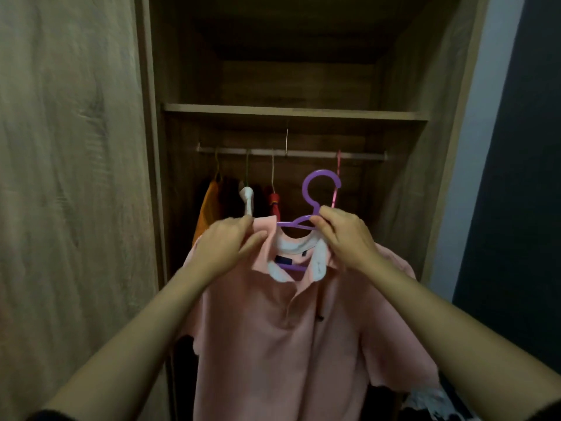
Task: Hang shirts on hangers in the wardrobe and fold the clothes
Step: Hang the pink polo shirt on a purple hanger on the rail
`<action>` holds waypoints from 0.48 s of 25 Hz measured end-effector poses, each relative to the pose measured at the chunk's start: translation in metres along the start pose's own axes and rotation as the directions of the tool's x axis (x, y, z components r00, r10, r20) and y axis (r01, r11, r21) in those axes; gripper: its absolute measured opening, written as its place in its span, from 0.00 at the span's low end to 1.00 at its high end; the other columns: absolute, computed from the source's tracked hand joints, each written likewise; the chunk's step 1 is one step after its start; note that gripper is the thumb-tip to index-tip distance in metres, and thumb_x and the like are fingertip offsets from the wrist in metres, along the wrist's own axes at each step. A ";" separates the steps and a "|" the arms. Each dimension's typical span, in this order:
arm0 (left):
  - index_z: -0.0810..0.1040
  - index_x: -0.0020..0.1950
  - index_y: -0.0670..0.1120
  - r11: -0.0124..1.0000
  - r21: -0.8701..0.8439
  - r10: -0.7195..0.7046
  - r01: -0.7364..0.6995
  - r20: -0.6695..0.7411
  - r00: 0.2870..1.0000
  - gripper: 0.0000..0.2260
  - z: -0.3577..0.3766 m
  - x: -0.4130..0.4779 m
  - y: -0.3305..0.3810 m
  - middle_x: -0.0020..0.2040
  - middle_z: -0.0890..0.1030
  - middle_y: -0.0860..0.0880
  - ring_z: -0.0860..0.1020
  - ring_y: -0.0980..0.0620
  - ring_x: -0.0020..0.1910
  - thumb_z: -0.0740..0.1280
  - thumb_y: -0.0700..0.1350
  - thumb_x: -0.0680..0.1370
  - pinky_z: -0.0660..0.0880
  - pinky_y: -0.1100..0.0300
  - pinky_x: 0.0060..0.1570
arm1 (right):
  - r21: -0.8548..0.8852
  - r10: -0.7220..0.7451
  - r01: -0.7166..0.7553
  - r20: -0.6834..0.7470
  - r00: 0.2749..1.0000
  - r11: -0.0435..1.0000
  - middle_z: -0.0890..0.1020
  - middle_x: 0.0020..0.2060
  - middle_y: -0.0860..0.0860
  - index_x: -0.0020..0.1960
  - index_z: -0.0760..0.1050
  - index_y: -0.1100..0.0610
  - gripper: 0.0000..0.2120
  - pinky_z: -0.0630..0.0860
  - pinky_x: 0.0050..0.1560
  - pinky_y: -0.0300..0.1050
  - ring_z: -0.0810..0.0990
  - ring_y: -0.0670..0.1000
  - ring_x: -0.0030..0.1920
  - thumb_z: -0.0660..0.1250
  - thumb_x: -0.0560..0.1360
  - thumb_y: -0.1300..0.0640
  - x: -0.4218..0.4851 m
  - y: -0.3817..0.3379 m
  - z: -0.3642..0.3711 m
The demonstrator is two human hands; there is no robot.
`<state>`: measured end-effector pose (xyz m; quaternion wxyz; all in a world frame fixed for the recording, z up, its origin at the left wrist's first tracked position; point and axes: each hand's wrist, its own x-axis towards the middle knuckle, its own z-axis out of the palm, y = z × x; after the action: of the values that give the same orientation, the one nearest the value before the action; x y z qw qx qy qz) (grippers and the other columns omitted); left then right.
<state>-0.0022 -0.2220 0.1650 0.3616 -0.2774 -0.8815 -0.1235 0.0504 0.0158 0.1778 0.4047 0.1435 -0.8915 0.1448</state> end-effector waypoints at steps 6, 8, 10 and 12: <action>0.69 0.33 0.61 0.957 -0.291 -0.023 -0.001 -0.078 0.997 0.08 -0.025 0.008 -0.048 0.26 0.71 0.55 0.70 0.58 0.28 0.61 0.61 0.71 0.63 0.57 0.30 | -0.004 0.093 -0.093 0.023 0.995 0.996 0.82 0.51 0.50 0.62 0.72 0.50 0.20 0.72 0.43 0.48 0.80 0.55 0.50 0.50 0.77 0.44 -0.005 0.029 -0.020; 0.71 0.33 0.66 0.921 -0.388 -0.010 -0.020 -0.076 0.997 0.07 -0.028 0.009 -0.059 0.29 0.75 0.60 0.70 0.60 0.26 0.64 0.60 0.71 0.64 0.60 0.29 | 0.039 0.067 -0.068 0.029 0.997 0.997 0.83 0.47 0.51 0.56 0.77 0.53 0.13 0.72 0.43 0.45 0.81 0.53 0.47 0.55 0.80 0.51 -0.013 0.047 -0.019; 0.74 0.31 0.61 0.908 -0.418 0.013 -0.035 -0.056 0.998 0.09 -0.026 0.010 -0.063 0.29 0.75 0.59 0.70 0.61 0.27 0.63 0.62 0.70 0.63 0.65 0.28 | 0.175 0.131 -0.127 -0.015 0.991 0.976 0.82 0.42 0.50 0.51 0.79 0.56 0.11 0.71 0.42 0.43 0.80 0.50 0.43 0.58 0.80 0.57 -0.016 0.053 -0.013; 0.77 0.33 0.52 0.899 -0.436 0.014 -0.034 -0.048 0.999 0.16 -0.019 0.011 -0.068 0.29 0.75 0.52 0.70 0.60 0.27 0.63 0.63 0.70 0.64 0.63 0.28 | 0.241 0.265 -0.248 -0.042 0.963 0.938 0.81 0.40 0.50 0.49 0.79 0.58 0.12 0.70 0.41 0.42 0.79 0.50 0.41 0.57 0.80 0.57 -0.015 0.053 -0.010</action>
<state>-0.0367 -0.2812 0.1851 0.3108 -0.3593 -0.8200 -0.3192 0.0463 0.0705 0.1651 0.3952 0.0674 -0.8638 0.3053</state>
